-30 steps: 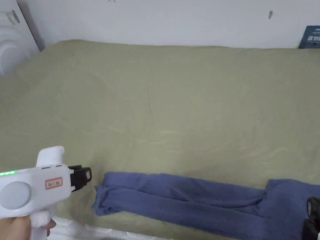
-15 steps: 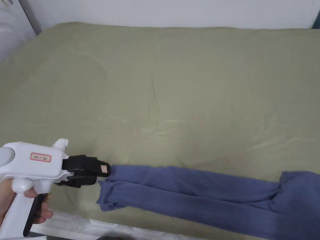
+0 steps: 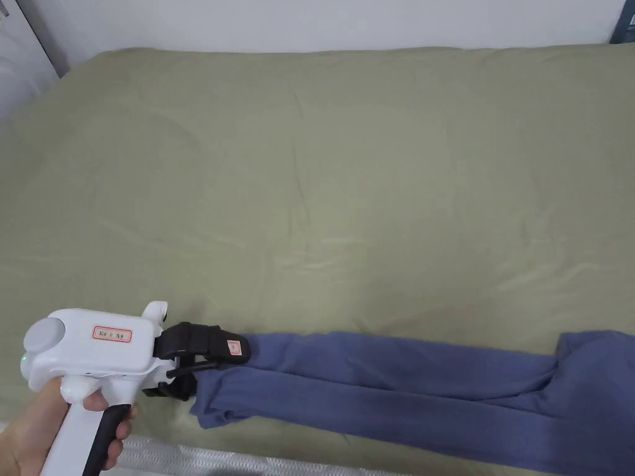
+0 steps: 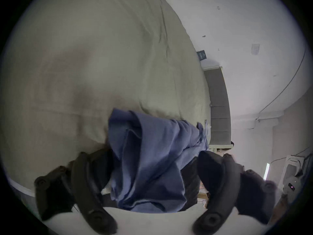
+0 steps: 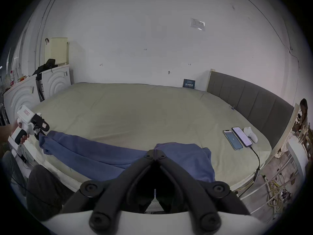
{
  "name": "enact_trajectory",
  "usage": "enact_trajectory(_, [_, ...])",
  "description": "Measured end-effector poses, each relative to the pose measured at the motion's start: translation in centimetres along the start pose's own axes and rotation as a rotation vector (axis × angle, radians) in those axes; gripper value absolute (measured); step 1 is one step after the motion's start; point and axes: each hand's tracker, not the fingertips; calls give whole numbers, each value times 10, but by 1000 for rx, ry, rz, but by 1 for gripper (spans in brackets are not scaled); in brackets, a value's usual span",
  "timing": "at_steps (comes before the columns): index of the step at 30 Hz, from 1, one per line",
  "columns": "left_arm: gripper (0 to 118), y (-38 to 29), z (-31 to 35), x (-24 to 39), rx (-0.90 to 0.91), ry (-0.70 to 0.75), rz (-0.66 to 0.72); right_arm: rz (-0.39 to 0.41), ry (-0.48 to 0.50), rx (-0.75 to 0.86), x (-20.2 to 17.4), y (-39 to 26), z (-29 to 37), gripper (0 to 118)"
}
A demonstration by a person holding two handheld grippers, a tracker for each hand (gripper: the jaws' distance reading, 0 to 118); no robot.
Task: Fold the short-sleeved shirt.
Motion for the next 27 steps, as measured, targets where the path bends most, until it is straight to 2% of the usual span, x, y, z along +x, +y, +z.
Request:
enact_trajectory(1, [6, 0, 1, 0, 12, 27, 10, -5, -1, -1, 1, 0, 1, 0])
enact_trajectory(3, [7, -3, -4, 4, 33, 149, -5, -28, 8, -5, 2, 2, 3, 0])
enact_trajectory(4, [7, -2, -3, 3, 48, 163, 13, -33, 10, -1, 3, 2, 4, 0])
enact_trajectory(5, [7, -3, 0, 4, 48, 109, 25, -32, 8, -1, 4, 4, 5, 0])
enact_trajectory(10, [7, -3, 28, 17, 182, 121, 62, -32, 14, 13, 11, 9, 5, 0])
enact_trajectory(15, [7, -8, 81, 33, 328, 207, 81, -28, 22, 48, 16, 14, 3, 0])
enact_trajectory(17, [7, -13, 92, 50, 336, 271, 27, -15, 33, 57, 16, 17, 2, 0])
enact_trajectory(21, [7, -28, 83, 107, 282, 294, -104, -1, 39, 68, 18, 18, 2, 0])
enact_trajectory(27, [7, -42, 21, 203, 178, 375, -280, -11, 41, 73, 15, 14, 12, 0])
